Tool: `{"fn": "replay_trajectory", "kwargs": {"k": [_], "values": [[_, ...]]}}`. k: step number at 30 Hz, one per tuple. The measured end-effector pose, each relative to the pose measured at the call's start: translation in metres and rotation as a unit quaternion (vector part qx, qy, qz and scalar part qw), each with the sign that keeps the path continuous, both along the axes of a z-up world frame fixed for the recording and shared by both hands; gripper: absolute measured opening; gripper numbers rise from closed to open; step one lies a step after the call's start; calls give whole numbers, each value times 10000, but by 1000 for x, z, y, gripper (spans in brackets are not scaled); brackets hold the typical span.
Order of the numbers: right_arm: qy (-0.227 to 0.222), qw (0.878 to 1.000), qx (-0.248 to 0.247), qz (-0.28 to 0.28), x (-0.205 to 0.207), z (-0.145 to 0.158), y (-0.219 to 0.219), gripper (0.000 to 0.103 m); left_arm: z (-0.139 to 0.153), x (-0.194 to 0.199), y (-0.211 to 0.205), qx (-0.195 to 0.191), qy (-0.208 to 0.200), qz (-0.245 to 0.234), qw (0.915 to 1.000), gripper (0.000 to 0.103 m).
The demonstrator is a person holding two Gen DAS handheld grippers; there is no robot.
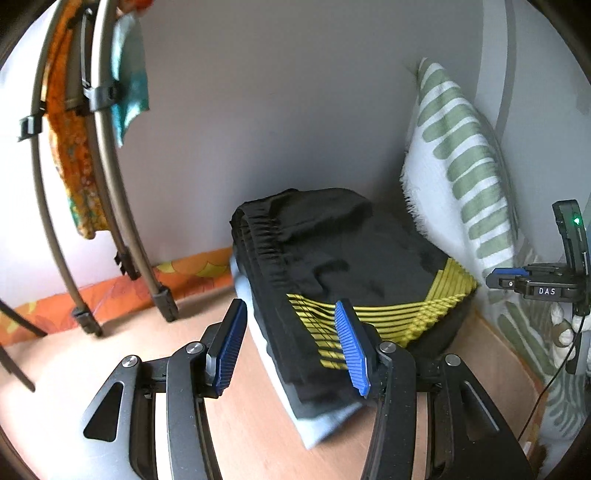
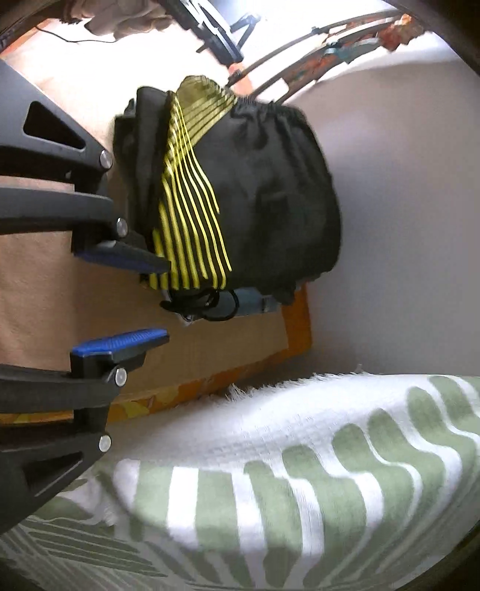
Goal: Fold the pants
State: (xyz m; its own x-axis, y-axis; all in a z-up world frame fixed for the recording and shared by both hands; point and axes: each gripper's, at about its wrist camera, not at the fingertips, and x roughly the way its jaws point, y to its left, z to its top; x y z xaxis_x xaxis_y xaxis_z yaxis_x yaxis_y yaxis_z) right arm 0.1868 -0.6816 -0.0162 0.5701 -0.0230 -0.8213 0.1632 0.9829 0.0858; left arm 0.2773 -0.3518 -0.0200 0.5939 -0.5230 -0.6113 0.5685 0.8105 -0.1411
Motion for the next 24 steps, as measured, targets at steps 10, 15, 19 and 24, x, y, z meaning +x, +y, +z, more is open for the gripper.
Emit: {"fn": "replay_trajectory", "kwargs": {"k": [10, 15, 19, 24], "values": [[-811, 9954, -491, 125, -76, 53, 64, 64, 34, -75, 25, -85, -100, -24, 9999, 60], [-1193, 9912, -567, 18, -112, 72, 96, 76, 48, -116, 39, -207, -161, -53, 9996, 65], [-1380, 9871, -815, 12, -136, 82, 124, 85, 58, -146, 50, -253, -257, -65, 9993, 71], [-1595, 9834, -867, 33, -165, 89, 155, 98, 68, -174, 67, -349, -291, 99, 9989, 80]]}}
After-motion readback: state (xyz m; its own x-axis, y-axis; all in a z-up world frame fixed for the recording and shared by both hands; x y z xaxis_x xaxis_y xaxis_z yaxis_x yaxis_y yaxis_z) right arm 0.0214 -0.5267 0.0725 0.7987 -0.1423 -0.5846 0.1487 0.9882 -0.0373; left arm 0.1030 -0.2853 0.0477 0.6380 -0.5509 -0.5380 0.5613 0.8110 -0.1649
